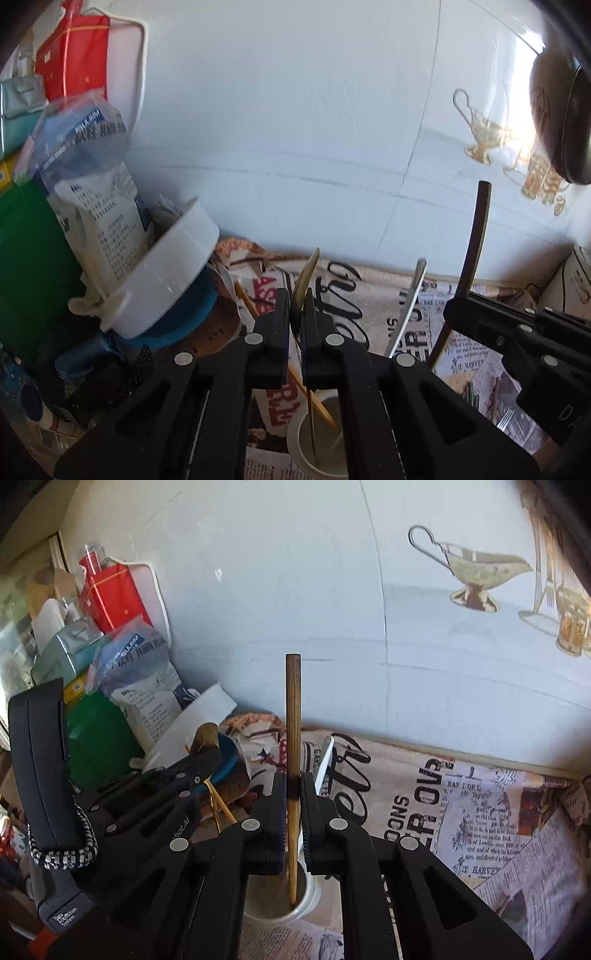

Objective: Organize utensils
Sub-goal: 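Carry the gold spoon in the left tool and chopstick in the right tool into the white cup, then open both tools to drop the spoon and chopstick into the cup, then move both open tools back over the utensil pile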

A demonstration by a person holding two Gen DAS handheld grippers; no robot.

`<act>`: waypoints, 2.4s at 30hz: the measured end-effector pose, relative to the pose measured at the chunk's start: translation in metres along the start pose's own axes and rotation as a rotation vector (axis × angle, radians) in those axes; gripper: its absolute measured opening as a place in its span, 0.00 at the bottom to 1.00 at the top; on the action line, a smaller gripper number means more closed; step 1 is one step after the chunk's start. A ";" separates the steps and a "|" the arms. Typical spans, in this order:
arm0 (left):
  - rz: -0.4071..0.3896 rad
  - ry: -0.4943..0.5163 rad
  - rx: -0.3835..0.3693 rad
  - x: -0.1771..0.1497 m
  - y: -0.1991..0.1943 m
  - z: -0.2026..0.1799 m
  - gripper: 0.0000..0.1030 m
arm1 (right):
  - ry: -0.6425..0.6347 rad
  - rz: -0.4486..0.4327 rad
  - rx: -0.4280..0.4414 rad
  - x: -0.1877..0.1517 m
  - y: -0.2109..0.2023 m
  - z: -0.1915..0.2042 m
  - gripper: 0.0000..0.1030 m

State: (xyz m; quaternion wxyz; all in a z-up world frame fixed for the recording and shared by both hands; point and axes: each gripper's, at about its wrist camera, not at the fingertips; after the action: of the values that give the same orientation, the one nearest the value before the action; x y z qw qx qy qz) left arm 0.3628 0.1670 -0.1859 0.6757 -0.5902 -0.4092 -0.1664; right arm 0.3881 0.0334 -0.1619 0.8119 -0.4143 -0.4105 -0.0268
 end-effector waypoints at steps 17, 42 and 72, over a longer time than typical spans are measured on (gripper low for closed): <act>0.222 0.016 -0.100 -0.033 0.007 0.002 0.03 | -0.037 0.162 -0.024 -0.033 0.007 -0.004 0.07; 0.098 0.141 -0.187 -0.038 -0.107 -0.066 0.43 | 0.012 -0.008 -0.155 -0.070 -0.125 -0.041 0.29; 0.455 0.273 -0.221 -0.144 -0.015 -0.153 0.55 | 0.372 0.346 -0.399 -0.187 -0.056 -0.200 0.36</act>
State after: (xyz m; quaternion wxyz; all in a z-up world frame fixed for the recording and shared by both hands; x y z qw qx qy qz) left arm 0.3189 -0.0171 -0.2790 0.6762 -0.7089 -0.1509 -0.1320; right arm 0.3720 -0.1980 -0.3186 0.7682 -0.6171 -0.1652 -0.0434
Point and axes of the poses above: each gripper's, at about its wrist camera, not at the fingertips, and y roughly the way its jaws point, z to its left, x to its top, and after that the axes turned 6 degrees about y, right-handed
